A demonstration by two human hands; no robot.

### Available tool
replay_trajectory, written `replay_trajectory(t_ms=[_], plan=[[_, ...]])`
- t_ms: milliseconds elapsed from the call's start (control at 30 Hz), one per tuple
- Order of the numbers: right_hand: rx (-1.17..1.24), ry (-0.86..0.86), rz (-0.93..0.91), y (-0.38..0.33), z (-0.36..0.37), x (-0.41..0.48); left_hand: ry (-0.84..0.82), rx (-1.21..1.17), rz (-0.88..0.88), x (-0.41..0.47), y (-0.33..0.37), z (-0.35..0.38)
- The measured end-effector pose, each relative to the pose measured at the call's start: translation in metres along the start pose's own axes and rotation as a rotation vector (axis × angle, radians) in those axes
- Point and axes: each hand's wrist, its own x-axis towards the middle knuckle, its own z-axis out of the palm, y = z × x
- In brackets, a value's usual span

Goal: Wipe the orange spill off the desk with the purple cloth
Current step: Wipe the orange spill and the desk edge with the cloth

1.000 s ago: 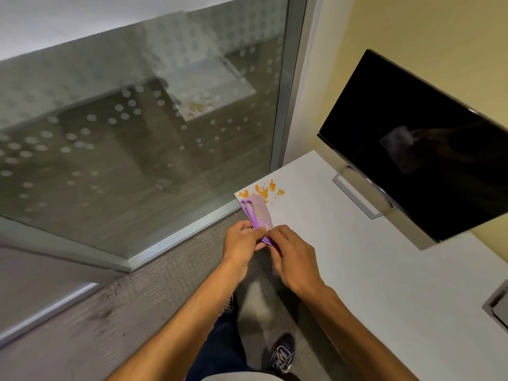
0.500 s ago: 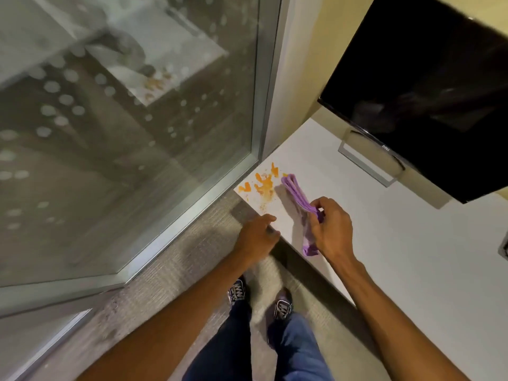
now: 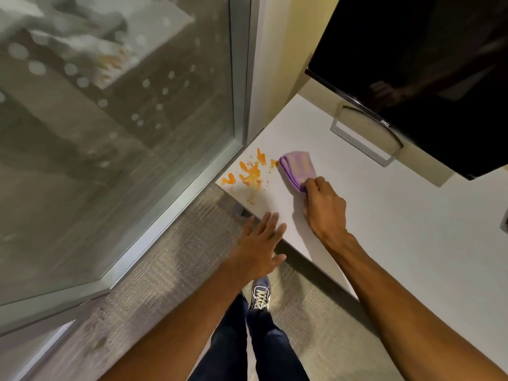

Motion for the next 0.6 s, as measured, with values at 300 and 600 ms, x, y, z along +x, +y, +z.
replay_trajectory(t_ms=[300,600], plan=[[-0.048,-0.106,-0.218,0.029,0.045,0.011,0.174,-0.008,-0.035,0.003,0.002,0.042],[-0.148,-0.116,-0.406,0.063,0.057,0.035,0.240,-0.007,-0.093,0.002,0.010,0.054]])
